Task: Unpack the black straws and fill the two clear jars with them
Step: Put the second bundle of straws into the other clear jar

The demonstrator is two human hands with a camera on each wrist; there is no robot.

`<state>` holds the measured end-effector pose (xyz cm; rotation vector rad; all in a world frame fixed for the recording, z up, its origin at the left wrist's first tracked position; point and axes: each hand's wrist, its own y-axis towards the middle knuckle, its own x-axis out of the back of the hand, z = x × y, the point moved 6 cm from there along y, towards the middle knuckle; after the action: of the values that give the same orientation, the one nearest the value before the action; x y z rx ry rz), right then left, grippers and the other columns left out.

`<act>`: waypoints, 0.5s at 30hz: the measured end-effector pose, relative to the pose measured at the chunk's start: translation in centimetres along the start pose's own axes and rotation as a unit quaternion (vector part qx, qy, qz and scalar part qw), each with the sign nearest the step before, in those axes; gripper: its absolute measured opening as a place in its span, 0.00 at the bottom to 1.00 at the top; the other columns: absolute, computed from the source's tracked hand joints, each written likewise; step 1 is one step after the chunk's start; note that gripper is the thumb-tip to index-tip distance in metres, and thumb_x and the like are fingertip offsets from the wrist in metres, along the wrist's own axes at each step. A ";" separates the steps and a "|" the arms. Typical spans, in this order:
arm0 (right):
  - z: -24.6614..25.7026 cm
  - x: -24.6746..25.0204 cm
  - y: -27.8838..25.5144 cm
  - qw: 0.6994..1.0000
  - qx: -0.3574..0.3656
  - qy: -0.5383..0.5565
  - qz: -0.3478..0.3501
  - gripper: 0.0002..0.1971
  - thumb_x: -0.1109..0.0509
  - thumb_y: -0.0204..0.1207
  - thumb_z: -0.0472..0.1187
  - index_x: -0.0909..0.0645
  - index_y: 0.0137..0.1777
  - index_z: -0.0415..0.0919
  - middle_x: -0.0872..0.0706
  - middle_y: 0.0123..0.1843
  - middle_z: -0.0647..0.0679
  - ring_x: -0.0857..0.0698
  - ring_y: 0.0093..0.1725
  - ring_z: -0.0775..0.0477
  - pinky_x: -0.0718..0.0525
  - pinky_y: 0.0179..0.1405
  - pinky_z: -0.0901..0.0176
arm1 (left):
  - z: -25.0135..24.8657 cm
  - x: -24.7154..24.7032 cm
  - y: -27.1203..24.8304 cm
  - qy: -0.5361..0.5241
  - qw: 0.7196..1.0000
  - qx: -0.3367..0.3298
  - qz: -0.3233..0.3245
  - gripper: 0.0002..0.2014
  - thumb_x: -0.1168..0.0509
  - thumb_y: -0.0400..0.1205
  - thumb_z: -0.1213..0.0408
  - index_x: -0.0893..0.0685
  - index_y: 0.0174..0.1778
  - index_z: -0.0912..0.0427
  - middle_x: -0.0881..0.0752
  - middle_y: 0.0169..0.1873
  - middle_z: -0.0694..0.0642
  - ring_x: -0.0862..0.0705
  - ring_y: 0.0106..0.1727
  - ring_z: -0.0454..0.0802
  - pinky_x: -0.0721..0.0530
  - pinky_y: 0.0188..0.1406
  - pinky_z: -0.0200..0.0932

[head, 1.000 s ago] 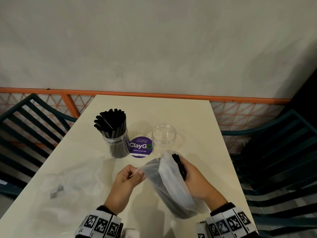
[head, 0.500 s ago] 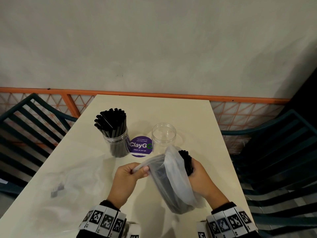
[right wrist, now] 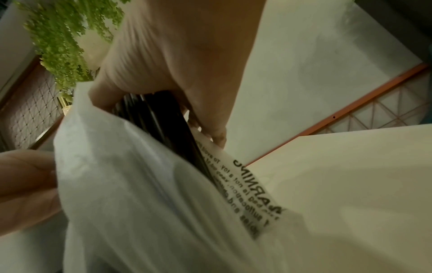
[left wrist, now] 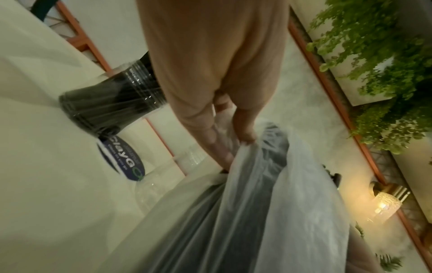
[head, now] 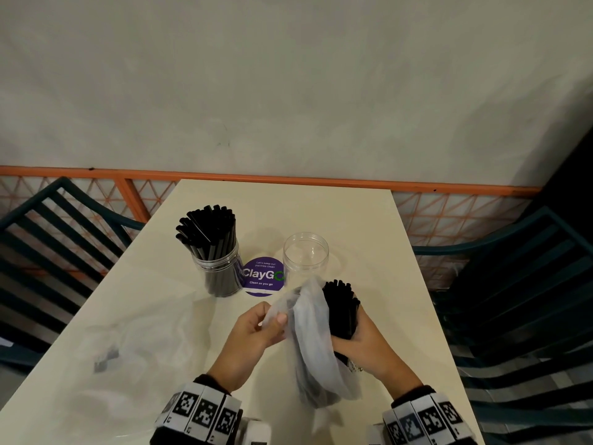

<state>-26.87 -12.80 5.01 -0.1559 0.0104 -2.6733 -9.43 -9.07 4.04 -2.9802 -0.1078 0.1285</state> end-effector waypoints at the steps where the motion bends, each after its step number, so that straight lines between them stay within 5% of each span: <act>1: 0.0 -0.1 -0.1 1.000 0.000 0.011 0.007 0.35 0.22 0.55 0.55 0.30 0.64 0.58 0.18 0.62 0.59 0.19 0.62 0.63 0.20 0.54 0.73 | 0.3 0.1 0.1 -0.005 1.000 0.002 -0.008 0.13 0.39 0.80 0.65 0.24 0.45 0.76 0.18 0.42 0.64 0.17 0.47 0.56 0.14 0.48 0.41; 4: 0.1 -0.5 -0.5 0.999 0.007 0.015 0.039 0.42 0.19 0.53 0.61 0.35 0.66 0.58 0.23 0.65 0.63 0.24 0.66 0.67 0.25 0.57 0.77 | 0.9 -0.1 0.0 -0.069 0.997 0.024 -0.018 0.08 0.44 0.83 0.70 0.22 0.47 0.70 0.16 0.43 0.61 0.16 0.45 0.52 0.14 0.43 0.39; 7: -0.1 -1.3 -0.7 0.995 0.011 -0.065 0.078 0.54 0.15 0.48 0.58 0.45 0.72 0.60 0.31 0.72 0.64 0.32 0.73 0.68 0.32 0.68 0.73 | 1.2 -0.1 -0.1 -0.114 0.992 0.037 -0.032 0.14 0.49 0.85 0.66 0.21 0.58 0.67 0.13 0.52 0.61 0.13 0.51 0.57 0.13 0.46 0.44; 10: -0.3 -1.7 -0.8 0.989 0.020 -0.127 0.078 0.60 0.14 0.50 0.53 0.52 0.76 0.61 0.36 0.75 0.66 0.36 0.75 0.68 0.34 0.74 0.66 | 0.9 -0.3 -0.2 -0.127 0.991 0.033 0.001 0.12 0.42 0.82 0.62 0.20 0.58 0.60 0.12 0.54 0.59 0.13 0.54 0.53 0.14 0.46 0.46; 12: -0.1 -1.4 -0.7 0.988 0.026 -0.139 0.060 0.56 0.15 0.54 0.52 0.52 0.75 0.66 0.37 0.74 0.69 0.36 0.74 0.71 0.35 0.72 0.72 | 0.3 0.1 -0.1 -0.078 0.997 0.014 0.017 0.15 0.36 0.74 0.58 0.20 0.57 0.53 0.13 0.54 0.52 0.14 0.54 0.46 0.15 0.45 0.41; 15: 0.2 -0.9 -0.5 0.988 0.032 -0.141 0.045 0.51 0.17 0.59 0.47 0.52 0.71 0.70 0.37 0.73 0.73 0.37 0.72 0.75 0.37 0.65 0.84 | -1.4 1.7 0.5 0.129 0.987 -0.095 -0.021 0.17 0.31 0.67 0.47 0.16 0.52 0.44 0.17 0.53 0.43 0.18 0.54 0.39 0.18 0.50 0.36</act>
<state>-26.29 -11.93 5.10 -0.4984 -0.1545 -2.5347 -7.63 -9.60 5.23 -3.1485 -0.1592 -0.2875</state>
